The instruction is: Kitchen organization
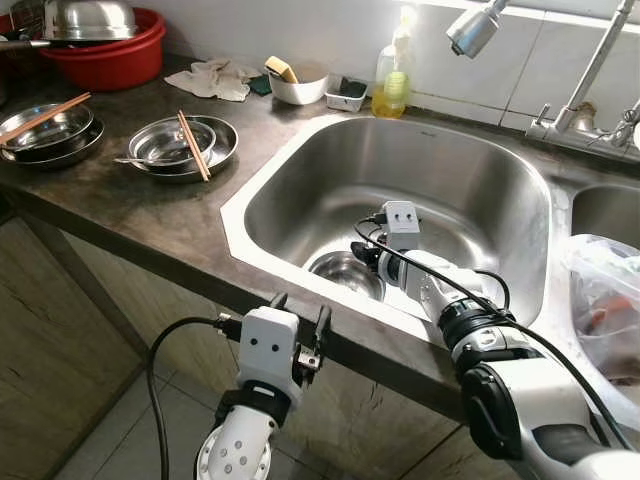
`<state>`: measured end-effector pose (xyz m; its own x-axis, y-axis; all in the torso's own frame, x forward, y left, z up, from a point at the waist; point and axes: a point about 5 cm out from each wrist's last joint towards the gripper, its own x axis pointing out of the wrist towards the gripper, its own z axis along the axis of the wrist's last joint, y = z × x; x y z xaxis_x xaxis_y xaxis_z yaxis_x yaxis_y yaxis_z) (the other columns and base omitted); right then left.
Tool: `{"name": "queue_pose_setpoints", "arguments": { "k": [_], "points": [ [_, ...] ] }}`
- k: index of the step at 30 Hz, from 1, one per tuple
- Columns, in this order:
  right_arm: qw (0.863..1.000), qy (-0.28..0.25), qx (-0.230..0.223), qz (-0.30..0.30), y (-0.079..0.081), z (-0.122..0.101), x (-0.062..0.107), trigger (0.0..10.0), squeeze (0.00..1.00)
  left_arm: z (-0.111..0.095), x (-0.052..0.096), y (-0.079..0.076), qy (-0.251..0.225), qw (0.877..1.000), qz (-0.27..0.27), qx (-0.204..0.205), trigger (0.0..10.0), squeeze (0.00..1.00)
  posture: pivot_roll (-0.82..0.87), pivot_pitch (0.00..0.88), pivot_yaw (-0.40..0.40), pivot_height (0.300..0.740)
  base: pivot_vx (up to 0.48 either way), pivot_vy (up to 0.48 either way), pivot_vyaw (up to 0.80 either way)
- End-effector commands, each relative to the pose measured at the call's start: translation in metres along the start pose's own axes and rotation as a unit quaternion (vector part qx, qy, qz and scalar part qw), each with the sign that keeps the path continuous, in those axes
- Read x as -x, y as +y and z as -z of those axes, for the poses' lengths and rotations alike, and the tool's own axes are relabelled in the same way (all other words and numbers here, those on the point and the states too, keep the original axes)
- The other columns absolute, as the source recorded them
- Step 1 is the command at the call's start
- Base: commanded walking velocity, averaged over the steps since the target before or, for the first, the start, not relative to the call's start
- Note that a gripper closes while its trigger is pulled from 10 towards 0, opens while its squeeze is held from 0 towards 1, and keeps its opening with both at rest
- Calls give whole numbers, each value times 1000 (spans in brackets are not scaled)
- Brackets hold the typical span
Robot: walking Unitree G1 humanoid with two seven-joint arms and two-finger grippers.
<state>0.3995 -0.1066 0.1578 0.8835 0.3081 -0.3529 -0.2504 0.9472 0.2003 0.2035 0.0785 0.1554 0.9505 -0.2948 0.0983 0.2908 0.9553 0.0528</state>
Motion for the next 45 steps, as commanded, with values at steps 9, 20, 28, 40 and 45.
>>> {"name": "queue_pose_setpoints", "arguments": {
  "k": [9,20,28,40,45],
  "points": [
    [984,-161,66,49,-5,-55,32,10000,0,3,-11,1,-1,1000,7,-3,10000,0,112,103,-39,740,0,0,0],
    [955,-269,95,86,4,-54,76,10000,0,1,-22,7,-19,1000,7,-12,10000,0,103,51,-32,740,0,0,0],
    [940,-314,112,70,10,-17,113,10000,0,3,-21,8,-23,1000,8,-12,10000,0,92,7,-23,740,0,0,0],
    [941,-311,125,51,21,15,134,10000,0,8,-21,10,-22,1000,2,-20,10000,0,77,0,-11,740,0,0,0],
    [942,-306,124,54,22,18,134,10000,0,14,-18,9,-14,1000,0,-12,10000,0,78,0,-9,740,-192,0,0]
  ]
}}
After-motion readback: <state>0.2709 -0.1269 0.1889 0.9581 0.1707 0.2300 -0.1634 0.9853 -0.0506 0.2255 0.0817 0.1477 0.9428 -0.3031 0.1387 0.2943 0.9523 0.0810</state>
